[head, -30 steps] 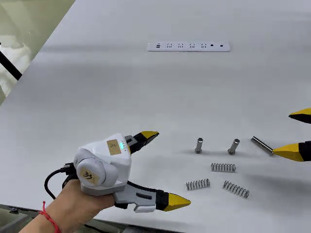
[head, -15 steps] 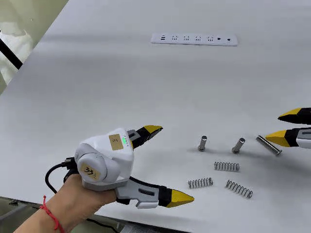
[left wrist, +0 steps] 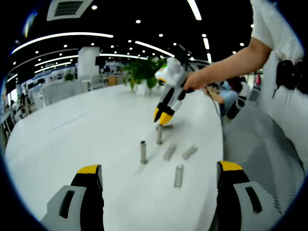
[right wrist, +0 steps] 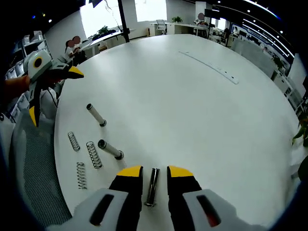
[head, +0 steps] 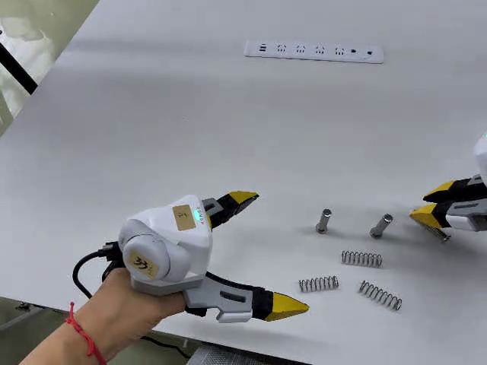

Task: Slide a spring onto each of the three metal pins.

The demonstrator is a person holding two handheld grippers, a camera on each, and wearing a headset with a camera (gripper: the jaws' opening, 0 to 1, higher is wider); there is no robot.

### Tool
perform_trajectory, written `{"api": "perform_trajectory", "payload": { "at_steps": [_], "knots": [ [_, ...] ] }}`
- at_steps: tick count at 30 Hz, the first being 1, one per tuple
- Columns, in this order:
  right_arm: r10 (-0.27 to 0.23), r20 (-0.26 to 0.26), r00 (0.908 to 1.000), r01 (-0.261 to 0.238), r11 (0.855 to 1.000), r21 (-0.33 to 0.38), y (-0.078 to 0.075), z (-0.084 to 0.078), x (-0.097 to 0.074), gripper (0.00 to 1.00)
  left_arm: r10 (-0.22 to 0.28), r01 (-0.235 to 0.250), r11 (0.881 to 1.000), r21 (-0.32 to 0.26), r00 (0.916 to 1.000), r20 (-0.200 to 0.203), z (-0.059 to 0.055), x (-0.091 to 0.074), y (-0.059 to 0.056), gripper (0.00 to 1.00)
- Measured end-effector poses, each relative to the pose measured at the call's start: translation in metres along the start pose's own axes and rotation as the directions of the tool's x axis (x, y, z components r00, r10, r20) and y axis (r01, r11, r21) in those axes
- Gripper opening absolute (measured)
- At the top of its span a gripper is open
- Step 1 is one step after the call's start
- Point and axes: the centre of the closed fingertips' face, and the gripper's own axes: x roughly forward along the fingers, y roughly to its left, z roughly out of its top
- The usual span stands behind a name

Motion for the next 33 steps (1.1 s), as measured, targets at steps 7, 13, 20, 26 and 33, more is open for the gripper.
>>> {"api": "perform_trajectory", "payload": {
  "at_steps": [7, 13, 20, 26, 33],
  "knots": [
    [-0.002, -0.045, 0.9990, 0.001, 1.000, -0.001, 0.000, -0.004, 0.008, 0.17, 0.001, -0.001, 1.000, -0.009, 1.0000, 0.007, 0.002, 0.002, 0.002, 1.00],
    [0.002, -0.069, 0.9976, -0.002, 1.000, 0.009, 0.001, -0.006, 0.011, 0.15, 0.002, -0.002, 1.000, -0.014, 0.9999, 0.012, 0.003, 0.002, 0.003, 1.00],
    [0.009, -0.085, 0.9963, -0.008, 1.000, 0.015, 0.003, -0.008, 0.013, 0.14, 0.008, -0.007, 1.000, -0.018, 0.9998, 0.016, 0.003, 0.001, 0.006, 1.00],
    [0.014, -0.093, 0.9956, -0.012, 1.000, 0.018, 0.005, -0.009, 0.013, 0.13, 0.008, -0.008, 1.000, -0.020, 0.9998, 0.015, 0.004, 0.001, 0.005, 1.00],
    [0.012, -0.092, 0.9957, -0.009, 1.000, 0.028, 0.004, -0.009, 0.014, 0.11, 0.008, -0.008, 1.000, -0.023, 0.9999, 0.014, 0.002, 0.000, 0.005, 1.00]
  ]
}}
